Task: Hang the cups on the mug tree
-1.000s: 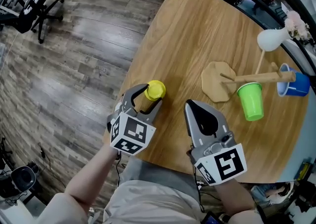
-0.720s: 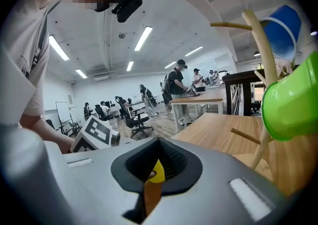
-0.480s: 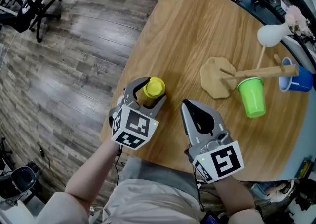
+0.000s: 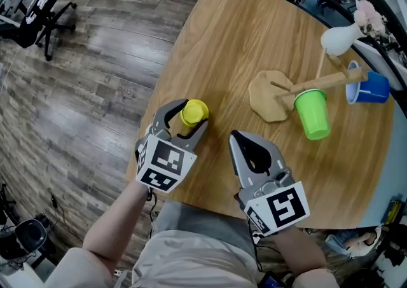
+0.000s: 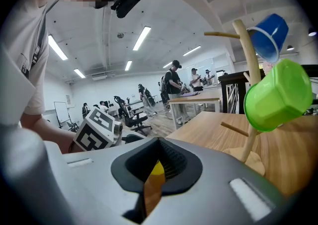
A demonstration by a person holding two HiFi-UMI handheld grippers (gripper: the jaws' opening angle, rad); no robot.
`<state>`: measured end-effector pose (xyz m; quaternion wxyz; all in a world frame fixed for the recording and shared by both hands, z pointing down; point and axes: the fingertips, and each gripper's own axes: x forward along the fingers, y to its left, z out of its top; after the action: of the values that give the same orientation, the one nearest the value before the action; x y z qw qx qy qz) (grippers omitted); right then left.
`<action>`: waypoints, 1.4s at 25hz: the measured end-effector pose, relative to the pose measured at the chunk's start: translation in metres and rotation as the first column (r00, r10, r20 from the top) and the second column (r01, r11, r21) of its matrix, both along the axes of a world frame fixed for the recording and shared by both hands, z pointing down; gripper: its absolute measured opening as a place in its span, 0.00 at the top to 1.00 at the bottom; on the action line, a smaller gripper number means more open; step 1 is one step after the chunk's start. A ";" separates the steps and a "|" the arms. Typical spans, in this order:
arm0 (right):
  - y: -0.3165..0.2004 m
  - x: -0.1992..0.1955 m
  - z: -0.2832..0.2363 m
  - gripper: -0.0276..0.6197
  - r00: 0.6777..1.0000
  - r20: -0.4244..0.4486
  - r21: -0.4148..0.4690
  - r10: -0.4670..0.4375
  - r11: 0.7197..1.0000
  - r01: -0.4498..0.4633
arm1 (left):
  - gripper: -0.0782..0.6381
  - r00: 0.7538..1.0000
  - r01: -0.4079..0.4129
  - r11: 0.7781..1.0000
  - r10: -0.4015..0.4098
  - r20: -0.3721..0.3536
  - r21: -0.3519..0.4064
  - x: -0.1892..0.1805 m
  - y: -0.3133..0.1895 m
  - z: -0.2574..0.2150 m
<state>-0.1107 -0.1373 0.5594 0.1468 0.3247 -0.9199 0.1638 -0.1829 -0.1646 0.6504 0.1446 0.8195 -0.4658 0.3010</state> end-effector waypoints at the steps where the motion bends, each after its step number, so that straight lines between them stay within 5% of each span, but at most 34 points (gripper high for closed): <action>1: 0.002 0.002 -0.005 0.96 1.000 0.000 0.005 0.001 1.000 -0.001 | 0.56 1.000 0.005 1.000 -0.005 -0.008 0.008 0.000 0.000 -0.008; 21: 0.040 0.094 -0.188 0.96 0.993 0.003 0.225 0.120 0.967 -0.117 | 0.55 0.999 -0.047 0.978 0.049 -0.002 0.205 0.062 0.041 -0.208; 35: 0.103 0.155 -0.317 0.96 0.982 0.088 0.386 0.168 0.903 -0.189 | 0.56 0.991 -0.117 0.911 0.131 -0.007 0.396 0.121 0.098 -0.353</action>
<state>0.0445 -0.0342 0.2421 0.0388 0.4259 -0.9040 -0.0025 -0.0623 -0.0669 0.2977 -0.0353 0.8645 -0.4615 0.1959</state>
